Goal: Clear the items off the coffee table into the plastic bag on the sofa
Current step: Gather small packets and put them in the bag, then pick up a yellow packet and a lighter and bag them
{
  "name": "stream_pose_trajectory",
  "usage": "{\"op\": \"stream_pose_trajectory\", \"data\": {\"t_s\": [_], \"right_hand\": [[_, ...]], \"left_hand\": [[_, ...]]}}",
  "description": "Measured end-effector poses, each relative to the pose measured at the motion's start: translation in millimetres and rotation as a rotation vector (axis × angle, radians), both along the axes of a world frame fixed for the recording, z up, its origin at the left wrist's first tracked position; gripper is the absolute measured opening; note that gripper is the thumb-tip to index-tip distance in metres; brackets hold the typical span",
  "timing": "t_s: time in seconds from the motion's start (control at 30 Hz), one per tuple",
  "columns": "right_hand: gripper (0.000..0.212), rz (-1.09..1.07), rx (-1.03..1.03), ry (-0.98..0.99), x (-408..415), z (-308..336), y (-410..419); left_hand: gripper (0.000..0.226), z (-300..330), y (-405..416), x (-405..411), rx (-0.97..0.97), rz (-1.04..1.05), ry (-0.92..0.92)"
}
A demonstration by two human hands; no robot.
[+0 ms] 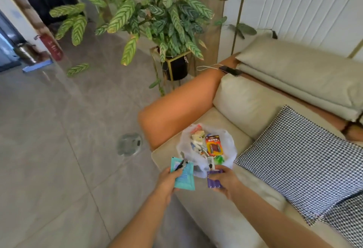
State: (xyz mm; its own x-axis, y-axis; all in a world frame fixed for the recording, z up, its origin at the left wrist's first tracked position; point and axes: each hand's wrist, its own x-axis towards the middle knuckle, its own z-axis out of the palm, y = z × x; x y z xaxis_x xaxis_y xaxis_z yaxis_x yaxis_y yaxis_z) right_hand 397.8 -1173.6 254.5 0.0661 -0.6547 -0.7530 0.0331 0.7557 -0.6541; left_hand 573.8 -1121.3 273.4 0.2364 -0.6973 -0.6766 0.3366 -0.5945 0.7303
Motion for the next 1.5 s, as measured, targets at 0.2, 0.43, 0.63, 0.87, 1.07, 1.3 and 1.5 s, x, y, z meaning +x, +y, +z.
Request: {"op": "stream_pose_trajectory", "data": {"t_s": [0.2, 0.43, 0.63, 0.87, 1.07, 1.3, 1.5], "right_hand": [[0.031, -0.1, 0.04, 0.02, -6.9, -19.6, -56.5], [0.027, 0.0, 0.118, 0.21, -12.2, -70.2, -141.8], [0.019, 0.261, 0.038, 0.517, 4.7, -116.6, -201.5], [0.017, 0.459, -0.047, 0.513, 15.6, -188.8, -239.1], [0.02, 0.54, -0.15, 0.535, 19.0, -201.9, -249.6], [0.026, 0.589, -0.21, 0.622, 9.3, -172.6, -248.5], [0.009, 0.587, -0.219, 0.611, 17.8, -141.7, -213.5]], "left_hand": [[0.009, -12.0, -67.0, -3.9, 0.026, -0.078, -0.024], [0.028, -52.1, -157.7, -14.6, 0.18, -0.139, -0.12], [0.018, -112.6, -238.0, -28.2, 0.35, -0.168, -0.195], [0.025, -178.6, -280.8, -31.9, 0.418, -0.162, -0.183], [0.049, -208.9, -283.6, -36.2, 0.401, -0.205, -0.2], [0.05, -183.2, -264.9, -35.4, 0.317, -0.37, -0.394], [0.045, -141.8, -215.6, -25.5, 0.319, -0.414, -0.374]]}}
